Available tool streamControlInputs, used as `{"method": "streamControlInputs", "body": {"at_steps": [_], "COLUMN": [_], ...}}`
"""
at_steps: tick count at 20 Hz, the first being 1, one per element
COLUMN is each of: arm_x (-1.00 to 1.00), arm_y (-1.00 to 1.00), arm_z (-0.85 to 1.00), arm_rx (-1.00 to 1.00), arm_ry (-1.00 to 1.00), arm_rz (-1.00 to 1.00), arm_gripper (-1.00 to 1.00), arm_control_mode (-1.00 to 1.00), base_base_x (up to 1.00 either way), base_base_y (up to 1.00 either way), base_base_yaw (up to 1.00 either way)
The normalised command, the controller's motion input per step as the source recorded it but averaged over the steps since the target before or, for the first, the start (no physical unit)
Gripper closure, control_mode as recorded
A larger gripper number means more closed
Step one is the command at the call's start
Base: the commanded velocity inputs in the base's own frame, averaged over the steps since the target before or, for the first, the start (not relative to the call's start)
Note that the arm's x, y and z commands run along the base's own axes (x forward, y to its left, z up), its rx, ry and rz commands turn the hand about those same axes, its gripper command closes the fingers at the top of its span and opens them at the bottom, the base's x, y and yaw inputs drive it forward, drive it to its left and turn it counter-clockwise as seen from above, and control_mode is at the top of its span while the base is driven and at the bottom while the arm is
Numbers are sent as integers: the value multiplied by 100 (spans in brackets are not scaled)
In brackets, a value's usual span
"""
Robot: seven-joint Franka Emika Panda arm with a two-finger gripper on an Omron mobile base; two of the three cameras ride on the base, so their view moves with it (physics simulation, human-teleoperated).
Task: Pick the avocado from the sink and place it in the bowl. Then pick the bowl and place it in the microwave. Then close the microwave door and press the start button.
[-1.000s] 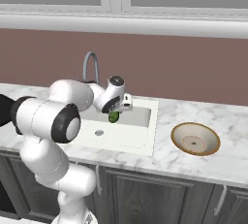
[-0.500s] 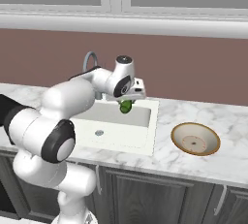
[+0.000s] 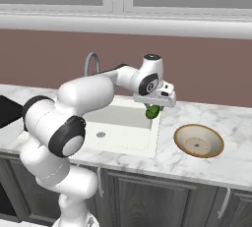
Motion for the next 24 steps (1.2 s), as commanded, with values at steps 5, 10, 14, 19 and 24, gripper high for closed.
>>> {"method": "streamControlInputs", "body": {"at_steps": [5, 10, 14, 19, 24], "arm_x": [-4, -9, -1, 21, 20], "arm_y": [-94, -88, -68, -43, -11], "arm_z": [-47, -29, 0, -15, -49], "arm_rx": [-5, -1, 0, 1, 0], "arm_ry": [9, 7, 1, 0, 0], "arm_rz": [-41, -26, -11, 3, 12], "arm_gripper": [100, 100, 100, 100, 100], "arm_control_mode": [-100, -100, -100, -100, -100], "base_base_x": [0, 0, 0, 0, 0], "base_base_y": [0, 0, 0, 0, 0], "base_base_yaw": [0, 0, 0, 0, 0]}}
